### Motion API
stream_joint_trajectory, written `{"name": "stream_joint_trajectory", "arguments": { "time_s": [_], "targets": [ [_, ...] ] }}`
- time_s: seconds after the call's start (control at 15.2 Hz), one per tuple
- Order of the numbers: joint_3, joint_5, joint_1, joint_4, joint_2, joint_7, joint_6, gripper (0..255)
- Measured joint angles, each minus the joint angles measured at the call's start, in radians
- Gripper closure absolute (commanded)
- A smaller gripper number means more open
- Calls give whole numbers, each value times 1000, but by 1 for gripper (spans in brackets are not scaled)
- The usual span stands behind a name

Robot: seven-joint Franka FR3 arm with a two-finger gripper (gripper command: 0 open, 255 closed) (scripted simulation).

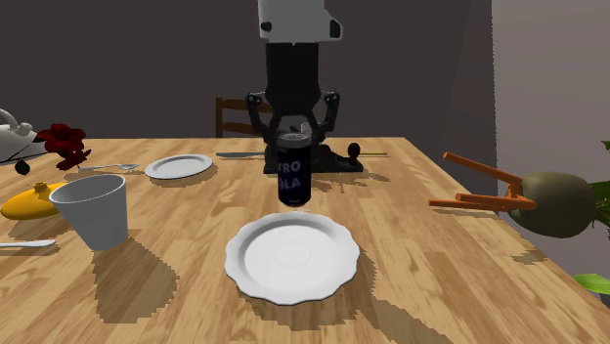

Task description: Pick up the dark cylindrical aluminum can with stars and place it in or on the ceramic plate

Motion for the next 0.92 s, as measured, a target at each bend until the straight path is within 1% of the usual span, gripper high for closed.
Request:
{"name": "stream_joint_trajectory", "arguments": {
  "time_s": [0.92],
  "targets": [
    [10,5,5,-186,-6,9,179,255]
  ]
}}
